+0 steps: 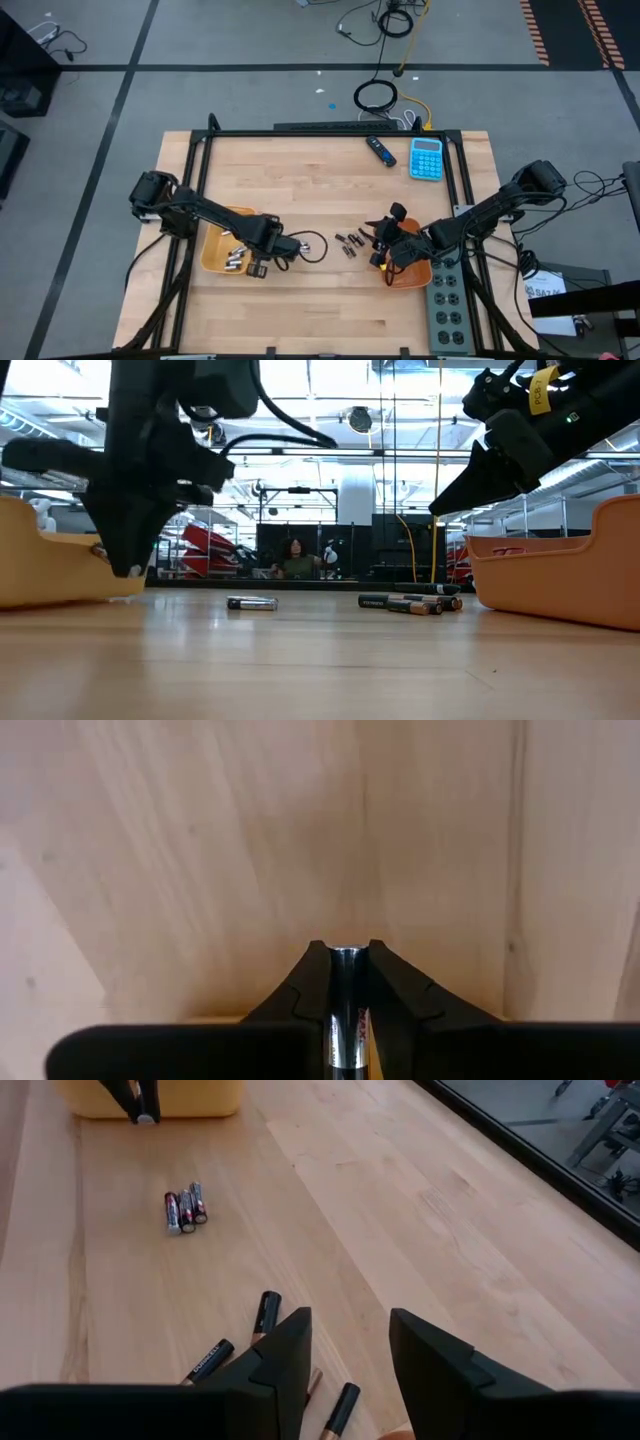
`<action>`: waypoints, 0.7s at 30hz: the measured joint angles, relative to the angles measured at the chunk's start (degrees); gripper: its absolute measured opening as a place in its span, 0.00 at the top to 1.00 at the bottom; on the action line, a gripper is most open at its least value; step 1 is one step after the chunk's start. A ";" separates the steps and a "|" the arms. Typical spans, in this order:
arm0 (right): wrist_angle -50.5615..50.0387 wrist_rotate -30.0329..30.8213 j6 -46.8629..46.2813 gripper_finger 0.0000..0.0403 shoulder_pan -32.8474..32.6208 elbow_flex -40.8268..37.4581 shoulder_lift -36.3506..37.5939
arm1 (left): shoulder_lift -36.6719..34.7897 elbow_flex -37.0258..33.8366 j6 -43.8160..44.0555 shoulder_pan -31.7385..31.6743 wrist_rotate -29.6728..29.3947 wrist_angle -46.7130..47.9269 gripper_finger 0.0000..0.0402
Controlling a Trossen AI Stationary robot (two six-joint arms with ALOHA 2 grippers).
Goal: Sort batteries
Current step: Put the white battery into the yellow bin
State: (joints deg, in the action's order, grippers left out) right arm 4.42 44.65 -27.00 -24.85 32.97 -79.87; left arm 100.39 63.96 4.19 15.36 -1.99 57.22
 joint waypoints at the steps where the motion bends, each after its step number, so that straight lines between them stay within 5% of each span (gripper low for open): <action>1: -0.04 -0.01 0.00 0.68 -0.01 0.00 0.01 | -0.56 0.00 0.45 0.01 -0.07 0.63 0.88; 16: -0.15 0.01 -0.42 0.68 0.01 0.00 0.01 | -9.54 -2.45 10.05 -0.84 -1.94 7.61 0.88; 21: -0.13 -1.18 -0.49 0.68 -0.18 0.00 -0.01 | -9.72 -5.97 15.92 -1.68 -7.02 9.76 0.82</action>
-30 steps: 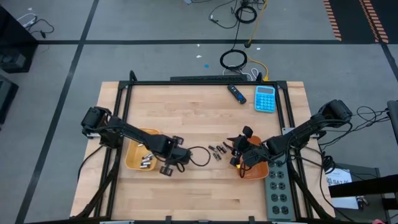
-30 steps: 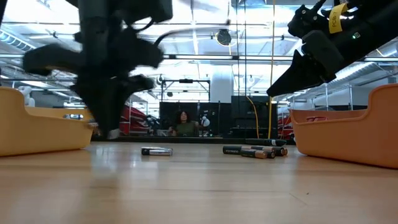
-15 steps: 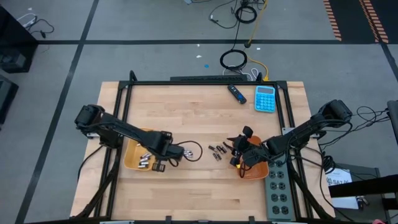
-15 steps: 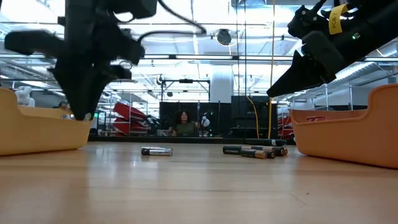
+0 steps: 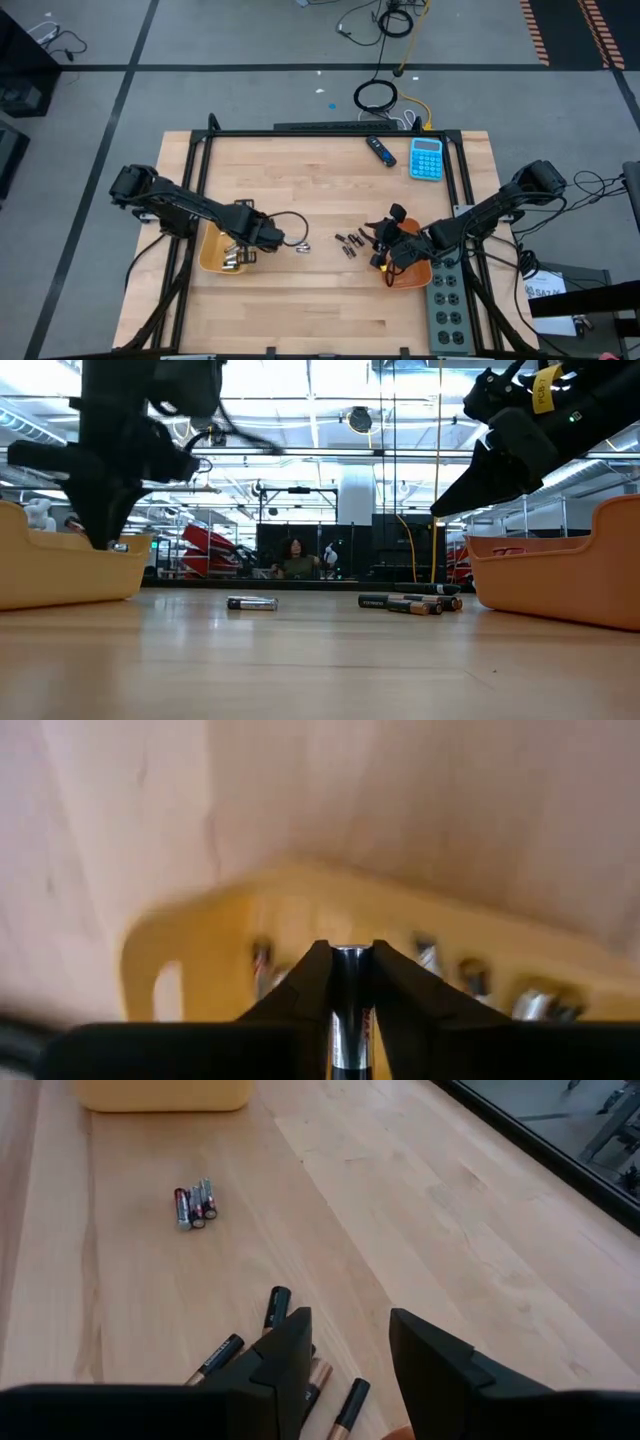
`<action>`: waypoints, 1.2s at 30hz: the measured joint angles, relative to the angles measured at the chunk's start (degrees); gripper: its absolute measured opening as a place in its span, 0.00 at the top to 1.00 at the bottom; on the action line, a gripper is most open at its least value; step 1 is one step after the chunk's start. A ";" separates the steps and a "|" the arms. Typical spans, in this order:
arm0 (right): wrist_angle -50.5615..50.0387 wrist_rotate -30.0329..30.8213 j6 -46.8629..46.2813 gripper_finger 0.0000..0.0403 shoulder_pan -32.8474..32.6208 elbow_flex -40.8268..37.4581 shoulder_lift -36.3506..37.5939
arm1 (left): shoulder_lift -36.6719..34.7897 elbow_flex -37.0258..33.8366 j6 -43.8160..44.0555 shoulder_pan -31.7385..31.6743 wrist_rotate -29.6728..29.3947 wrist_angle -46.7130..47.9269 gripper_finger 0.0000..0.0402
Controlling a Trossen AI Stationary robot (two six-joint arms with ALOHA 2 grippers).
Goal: Sort batteries
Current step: Put the white battery into the yellow bin
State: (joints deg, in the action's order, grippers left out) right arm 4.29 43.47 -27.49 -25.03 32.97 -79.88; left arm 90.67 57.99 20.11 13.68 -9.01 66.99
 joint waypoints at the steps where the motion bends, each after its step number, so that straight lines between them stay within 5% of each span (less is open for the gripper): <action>1: -0.02 -0.01 -0.14 0.68 -0.15 0.00 0.02 | 0.00 -0.27 0.53 -0.19 -0.03 1.13 0.78; 7: 0.11 -0.03 0.15 0.68 -0.27 0.00 0.02 | -0.02 -0.28 0.07 -0.16 -0.05 2.44 0.63; 14: 0.27 -0.03 0.58 0.68 -0.16 0.00 0.01 | -0.06 0.49 -3.64 -0.16 -5.43 -4.05 0.61; 25: 0.64 -0.06 0.92 0.68 -0.16 0.00 0.01 | 3.95 0.72 -18.78 -0.20 -7.54 -32.74 0.61; 36: 0.64 -0.07 1.14 0.68 -0.16 0.00 0.02 | 10.39 0.71 -24.08 -1.90 -5.75 -38.02 0.61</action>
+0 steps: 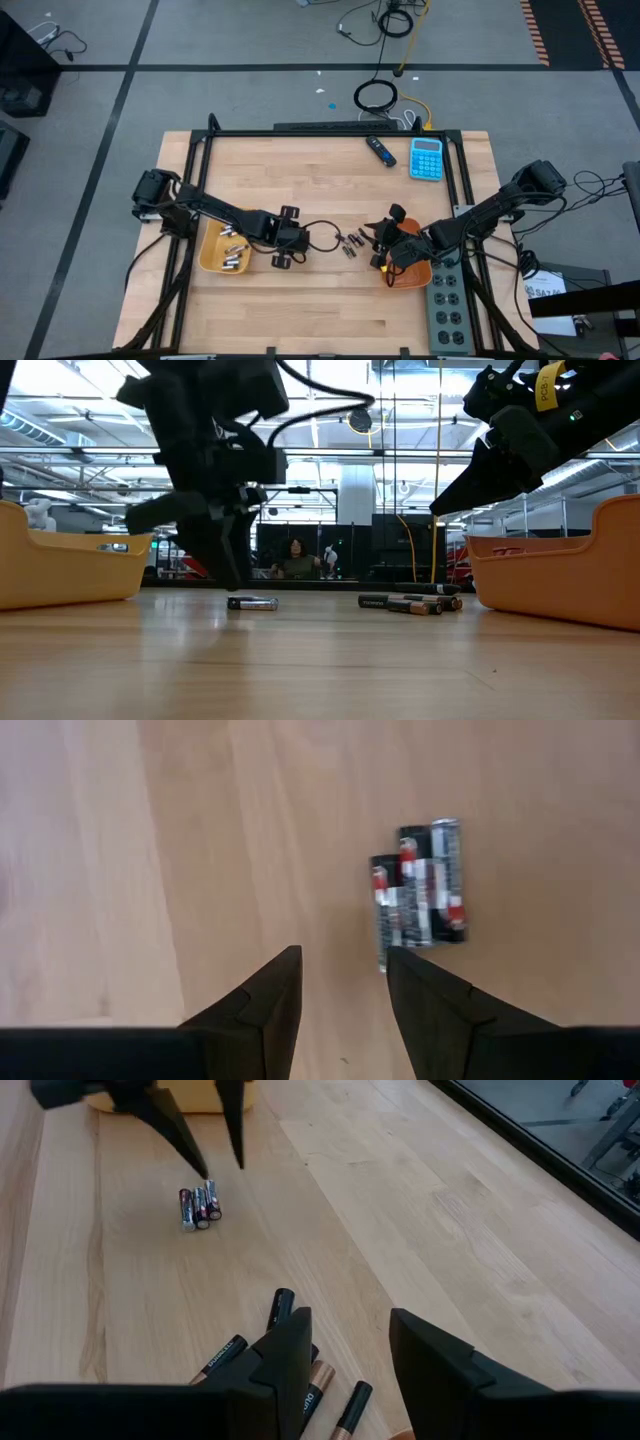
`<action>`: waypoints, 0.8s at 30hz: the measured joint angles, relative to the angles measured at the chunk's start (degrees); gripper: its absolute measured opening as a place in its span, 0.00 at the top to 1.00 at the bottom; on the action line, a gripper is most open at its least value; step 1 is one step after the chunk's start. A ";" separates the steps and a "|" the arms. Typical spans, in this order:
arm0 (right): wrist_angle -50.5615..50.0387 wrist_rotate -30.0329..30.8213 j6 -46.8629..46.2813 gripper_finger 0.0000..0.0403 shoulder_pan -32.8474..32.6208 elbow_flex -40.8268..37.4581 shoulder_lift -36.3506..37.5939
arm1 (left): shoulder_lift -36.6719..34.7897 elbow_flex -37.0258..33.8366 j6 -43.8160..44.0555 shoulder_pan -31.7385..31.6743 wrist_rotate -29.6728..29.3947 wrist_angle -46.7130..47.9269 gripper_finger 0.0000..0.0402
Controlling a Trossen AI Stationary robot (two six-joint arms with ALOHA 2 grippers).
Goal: Sort batteries
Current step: Put the white battery into the yellow bin
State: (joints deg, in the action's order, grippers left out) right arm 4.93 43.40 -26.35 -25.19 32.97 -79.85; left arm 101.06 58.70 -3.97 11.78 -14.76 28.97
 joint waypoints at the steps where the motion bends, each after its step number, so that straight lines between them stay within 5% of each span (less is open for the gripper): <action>1: 0.00 0.00 0.00 0.68 0.00 0.00 0.00 | 0.12 -0.01 0.02 -0.28 0.00 0.04 0.61; 10: -0.02 0.00 0.00 0.68 0.00 0.00 0.00 | 0.12 -0.01 -0.55 -2.26 9.96 0.27 0.61; 24: -0.04 0.00 0.02 0.68 0.00 0.00 -0.02 | 0.12 -0.01 -1.49 -3.55 10.73 -0.24 0.61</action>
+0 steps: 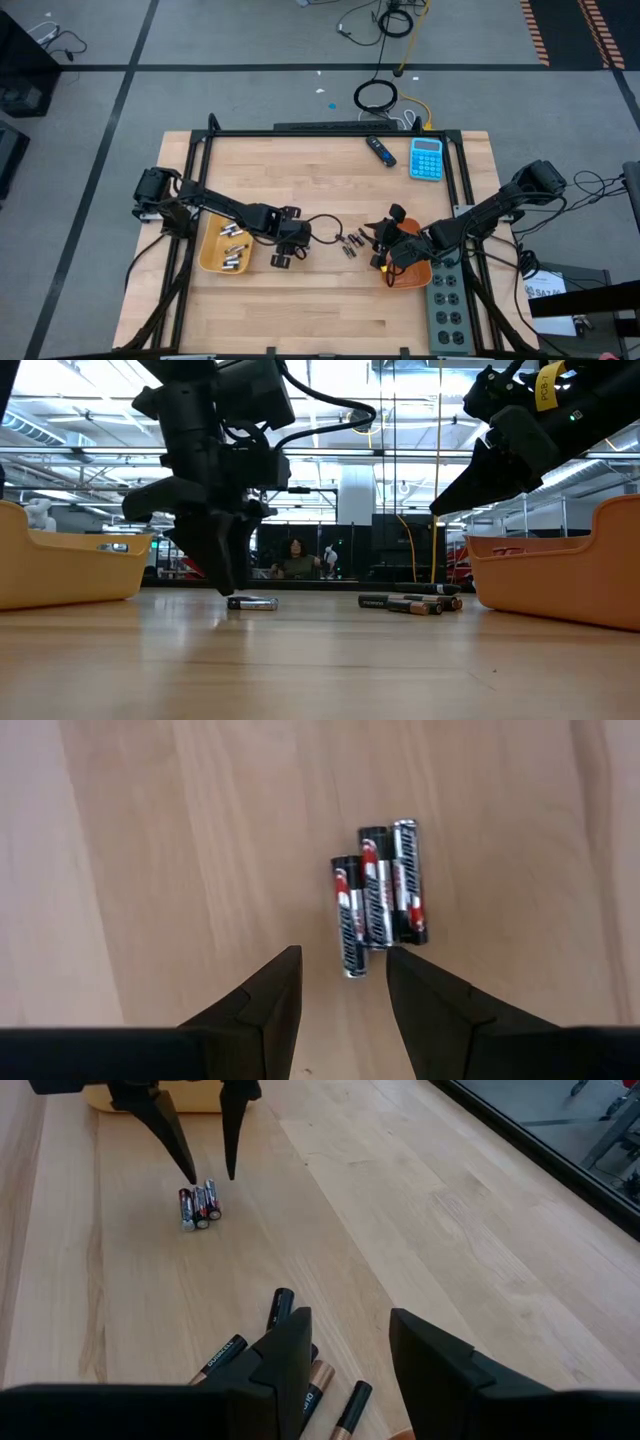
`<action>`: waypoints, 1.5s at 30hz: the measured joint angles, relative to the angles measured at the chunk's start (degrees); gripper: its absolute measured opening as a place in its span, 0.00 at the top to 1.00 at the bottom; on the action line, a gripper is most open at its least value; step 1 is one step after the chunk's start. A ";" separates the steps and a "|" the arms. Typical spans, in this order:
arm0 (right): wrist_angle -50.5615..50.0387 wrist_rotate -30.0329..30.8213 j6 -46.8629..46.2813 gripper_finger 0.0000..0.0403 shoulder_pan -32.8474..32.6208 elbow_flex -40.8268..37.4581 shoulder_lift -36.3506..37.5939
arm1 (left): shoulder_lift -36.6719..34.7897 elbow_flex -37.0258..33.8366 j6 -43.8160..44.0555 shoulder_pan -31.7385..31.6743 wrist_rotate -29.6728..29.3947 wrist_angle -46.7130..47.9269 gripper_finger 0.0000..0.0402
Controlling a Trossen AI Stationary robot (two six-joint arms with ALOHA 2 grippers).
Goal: Sort batteries
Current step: Put the white battery into the yellow bin
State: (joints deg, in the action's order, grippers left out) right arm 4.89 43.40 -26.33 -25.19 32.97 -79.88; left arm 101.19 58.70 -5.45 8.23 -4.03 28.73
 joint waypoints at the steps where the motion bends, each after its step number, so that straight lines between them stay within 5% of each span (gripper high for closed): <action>1: 0.02 0.00 0.00 0.68 0.00 0.00 0.00 | -0.01 0.00 -0.33 -0.02 0.46 0.04 0.61; 45: 0.02 -0.04 0.00 0.68 -0.04 0.00 0.02 | 3.67 0.06 -2.38 -1.52 -2.80 -1.77 0.61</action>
State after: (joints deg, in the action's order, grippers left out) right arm 4.91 43.36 -26.33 -25.23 32.97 -79.85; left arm 104.86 58.76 -7.83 6.71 -6.83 26.96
